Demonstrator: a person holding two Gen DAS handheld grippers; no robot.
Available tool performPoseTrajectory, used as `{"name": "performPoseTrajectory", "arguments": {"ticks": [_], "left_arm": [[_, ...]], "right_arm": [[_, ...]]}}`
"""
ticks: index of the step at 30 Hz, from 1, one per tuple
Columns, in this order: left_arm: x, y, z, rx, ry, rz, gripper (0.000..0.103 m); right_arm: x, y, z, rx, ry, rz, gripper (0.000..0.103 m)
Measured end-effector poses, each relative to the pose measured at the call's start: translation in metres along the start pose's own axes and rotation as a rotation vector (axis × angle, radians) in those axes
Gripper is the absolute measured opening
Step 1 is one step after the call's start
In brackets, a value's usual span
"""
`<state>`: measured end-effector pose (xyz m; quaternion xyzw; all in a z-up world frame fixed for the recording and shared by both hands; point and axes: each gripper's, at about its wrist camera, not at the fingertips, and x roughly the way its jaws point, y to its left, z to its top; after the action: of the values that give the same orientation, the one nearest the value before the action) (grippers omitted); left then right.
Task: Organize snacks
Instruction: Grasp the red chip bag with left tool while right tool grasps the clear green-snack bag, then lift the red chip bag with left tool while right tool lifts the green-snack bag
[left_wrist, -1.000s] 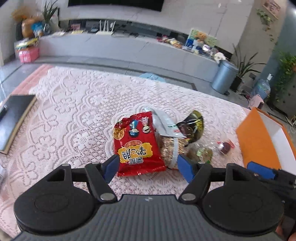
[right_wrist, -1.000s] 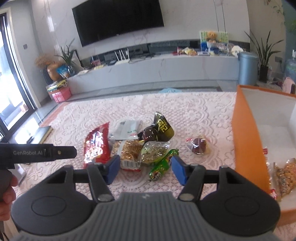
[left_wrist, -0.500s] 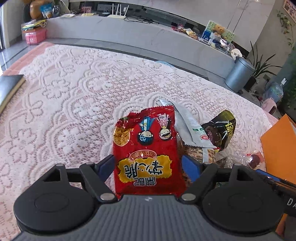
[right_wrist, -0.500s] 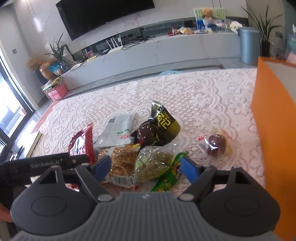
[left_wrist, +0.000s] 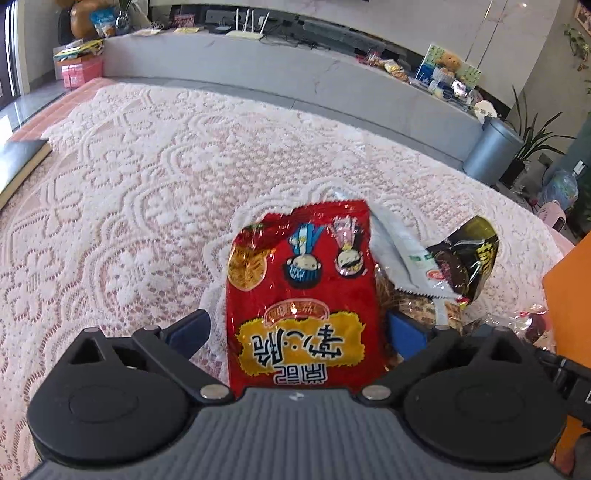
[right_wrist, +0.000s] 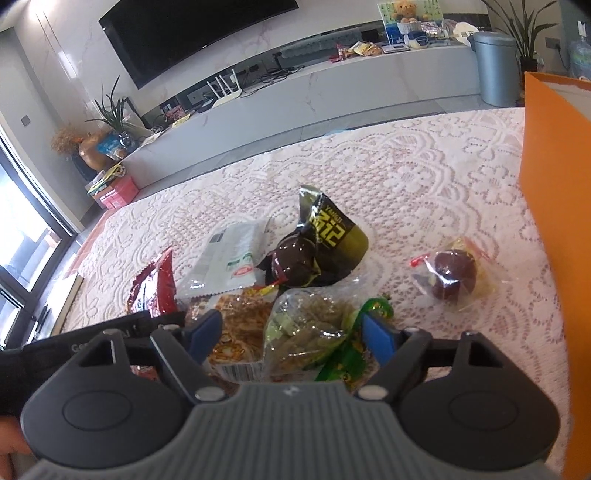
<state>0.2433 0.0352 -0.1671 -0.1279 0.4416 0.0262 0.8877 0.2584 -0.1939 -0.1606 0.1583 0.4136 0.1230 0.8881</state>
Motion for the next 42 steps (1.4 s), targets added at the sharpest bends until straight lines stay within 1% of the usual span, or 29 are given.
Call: {"name": "performPoseTrajectory", "arguments": {"ticks": [2,4,7,10,13,15,17,18,21,23,27,30,33,36,41,42], "left_arm": [[0.004,0.001,-0.001,-0.015,0.027,0.008,0.103],[0.004,0.001,-0.002,-0.019,0.022,0.024,0.103],[0.005,-0.002,-0.004,0.008,0.017,0.042,0.103],[0.005,-0.002,-0.006,0.029,0.013,0.03,0.103],[0.005,-0.001,-0.007,0.02,0.001,0.026,0.103],[0.005,-0.001,-0.005,0.026,0.008,0.026,0.103],[0.004,0.0,-0.005,0.019,-0.004,0.033,0.103],[0.002,0.0,-0.004,0.019,-0.012,0.04,0.103],[-0.002,0.002,-0.002,0.016,-0.034,0.024,0.094],[-0.003,0.002,-0.002,0.015,-0.034,0.021,0.093],[-0.009,-0.001,-0.003,0.04,-0.072,0.035,0.09],[-0.015,0.0,-0.002,0.035,-0.102,0.02,0.09],[-0.018,0.0,-0.001,0.032,-0.11,0.012,0.089],[-0.021,0.0,-0.001,0.034,-0.121,0.004,0.088],[-0.029,-0.001,-0.003,0.044,-0.136,-0.004,0.086],[-0.03,-0.001,-0.003,0.045,-0.141,-0.004,0.086]], "right_arm": [[0.001,-0.001,0.0,0.003,-0.004,-0.005,0.079],[0.001,-0.004,0.001,0.019,-0.01,-0.004,0.079],[0.001,-0.006,0.001,0.029,-0.013,-0.015,0.079],[0.002,-0.006,0.0,0.019,-0.017,-0.033,0.076],[0.005,-0.004,-0.002,-0.012,-0.021,-0.045,0.076],[0.008,-0.003,-0.004,-0.032,-0.018,-0.062,0.076],[0.009,-0.003,-0.005,-0.035,-0.017,-0.073,0.069],[0.009,-0.003,-0.005,-0.041,-0.02,-0.08,0.068],[0.007,0.001,-0.006,-0.061,-0.031,-0.088,0.066],[0.005,0.007,-0.007,-0.102,-0.046,-0.097,0.059],[0.003,0.022,-0.013,-0.21,-0.063,-0.115,0.057],[0.006,0.022,-0.013,-0.224,-0.061,-0.117,0.057],[0.008,0.021,-0.014,-0.231,-0.058,-0.119,0.059],[0.008,0.025,-0.016,-0.265,-0.064,-0.134,0.053],[0.003,0.024,-0.017,-0.255,-0.074,-0.14,0.045],[0.001,0.024,-0.018,-0.252,-0.082,-0.14,0.045]]}}
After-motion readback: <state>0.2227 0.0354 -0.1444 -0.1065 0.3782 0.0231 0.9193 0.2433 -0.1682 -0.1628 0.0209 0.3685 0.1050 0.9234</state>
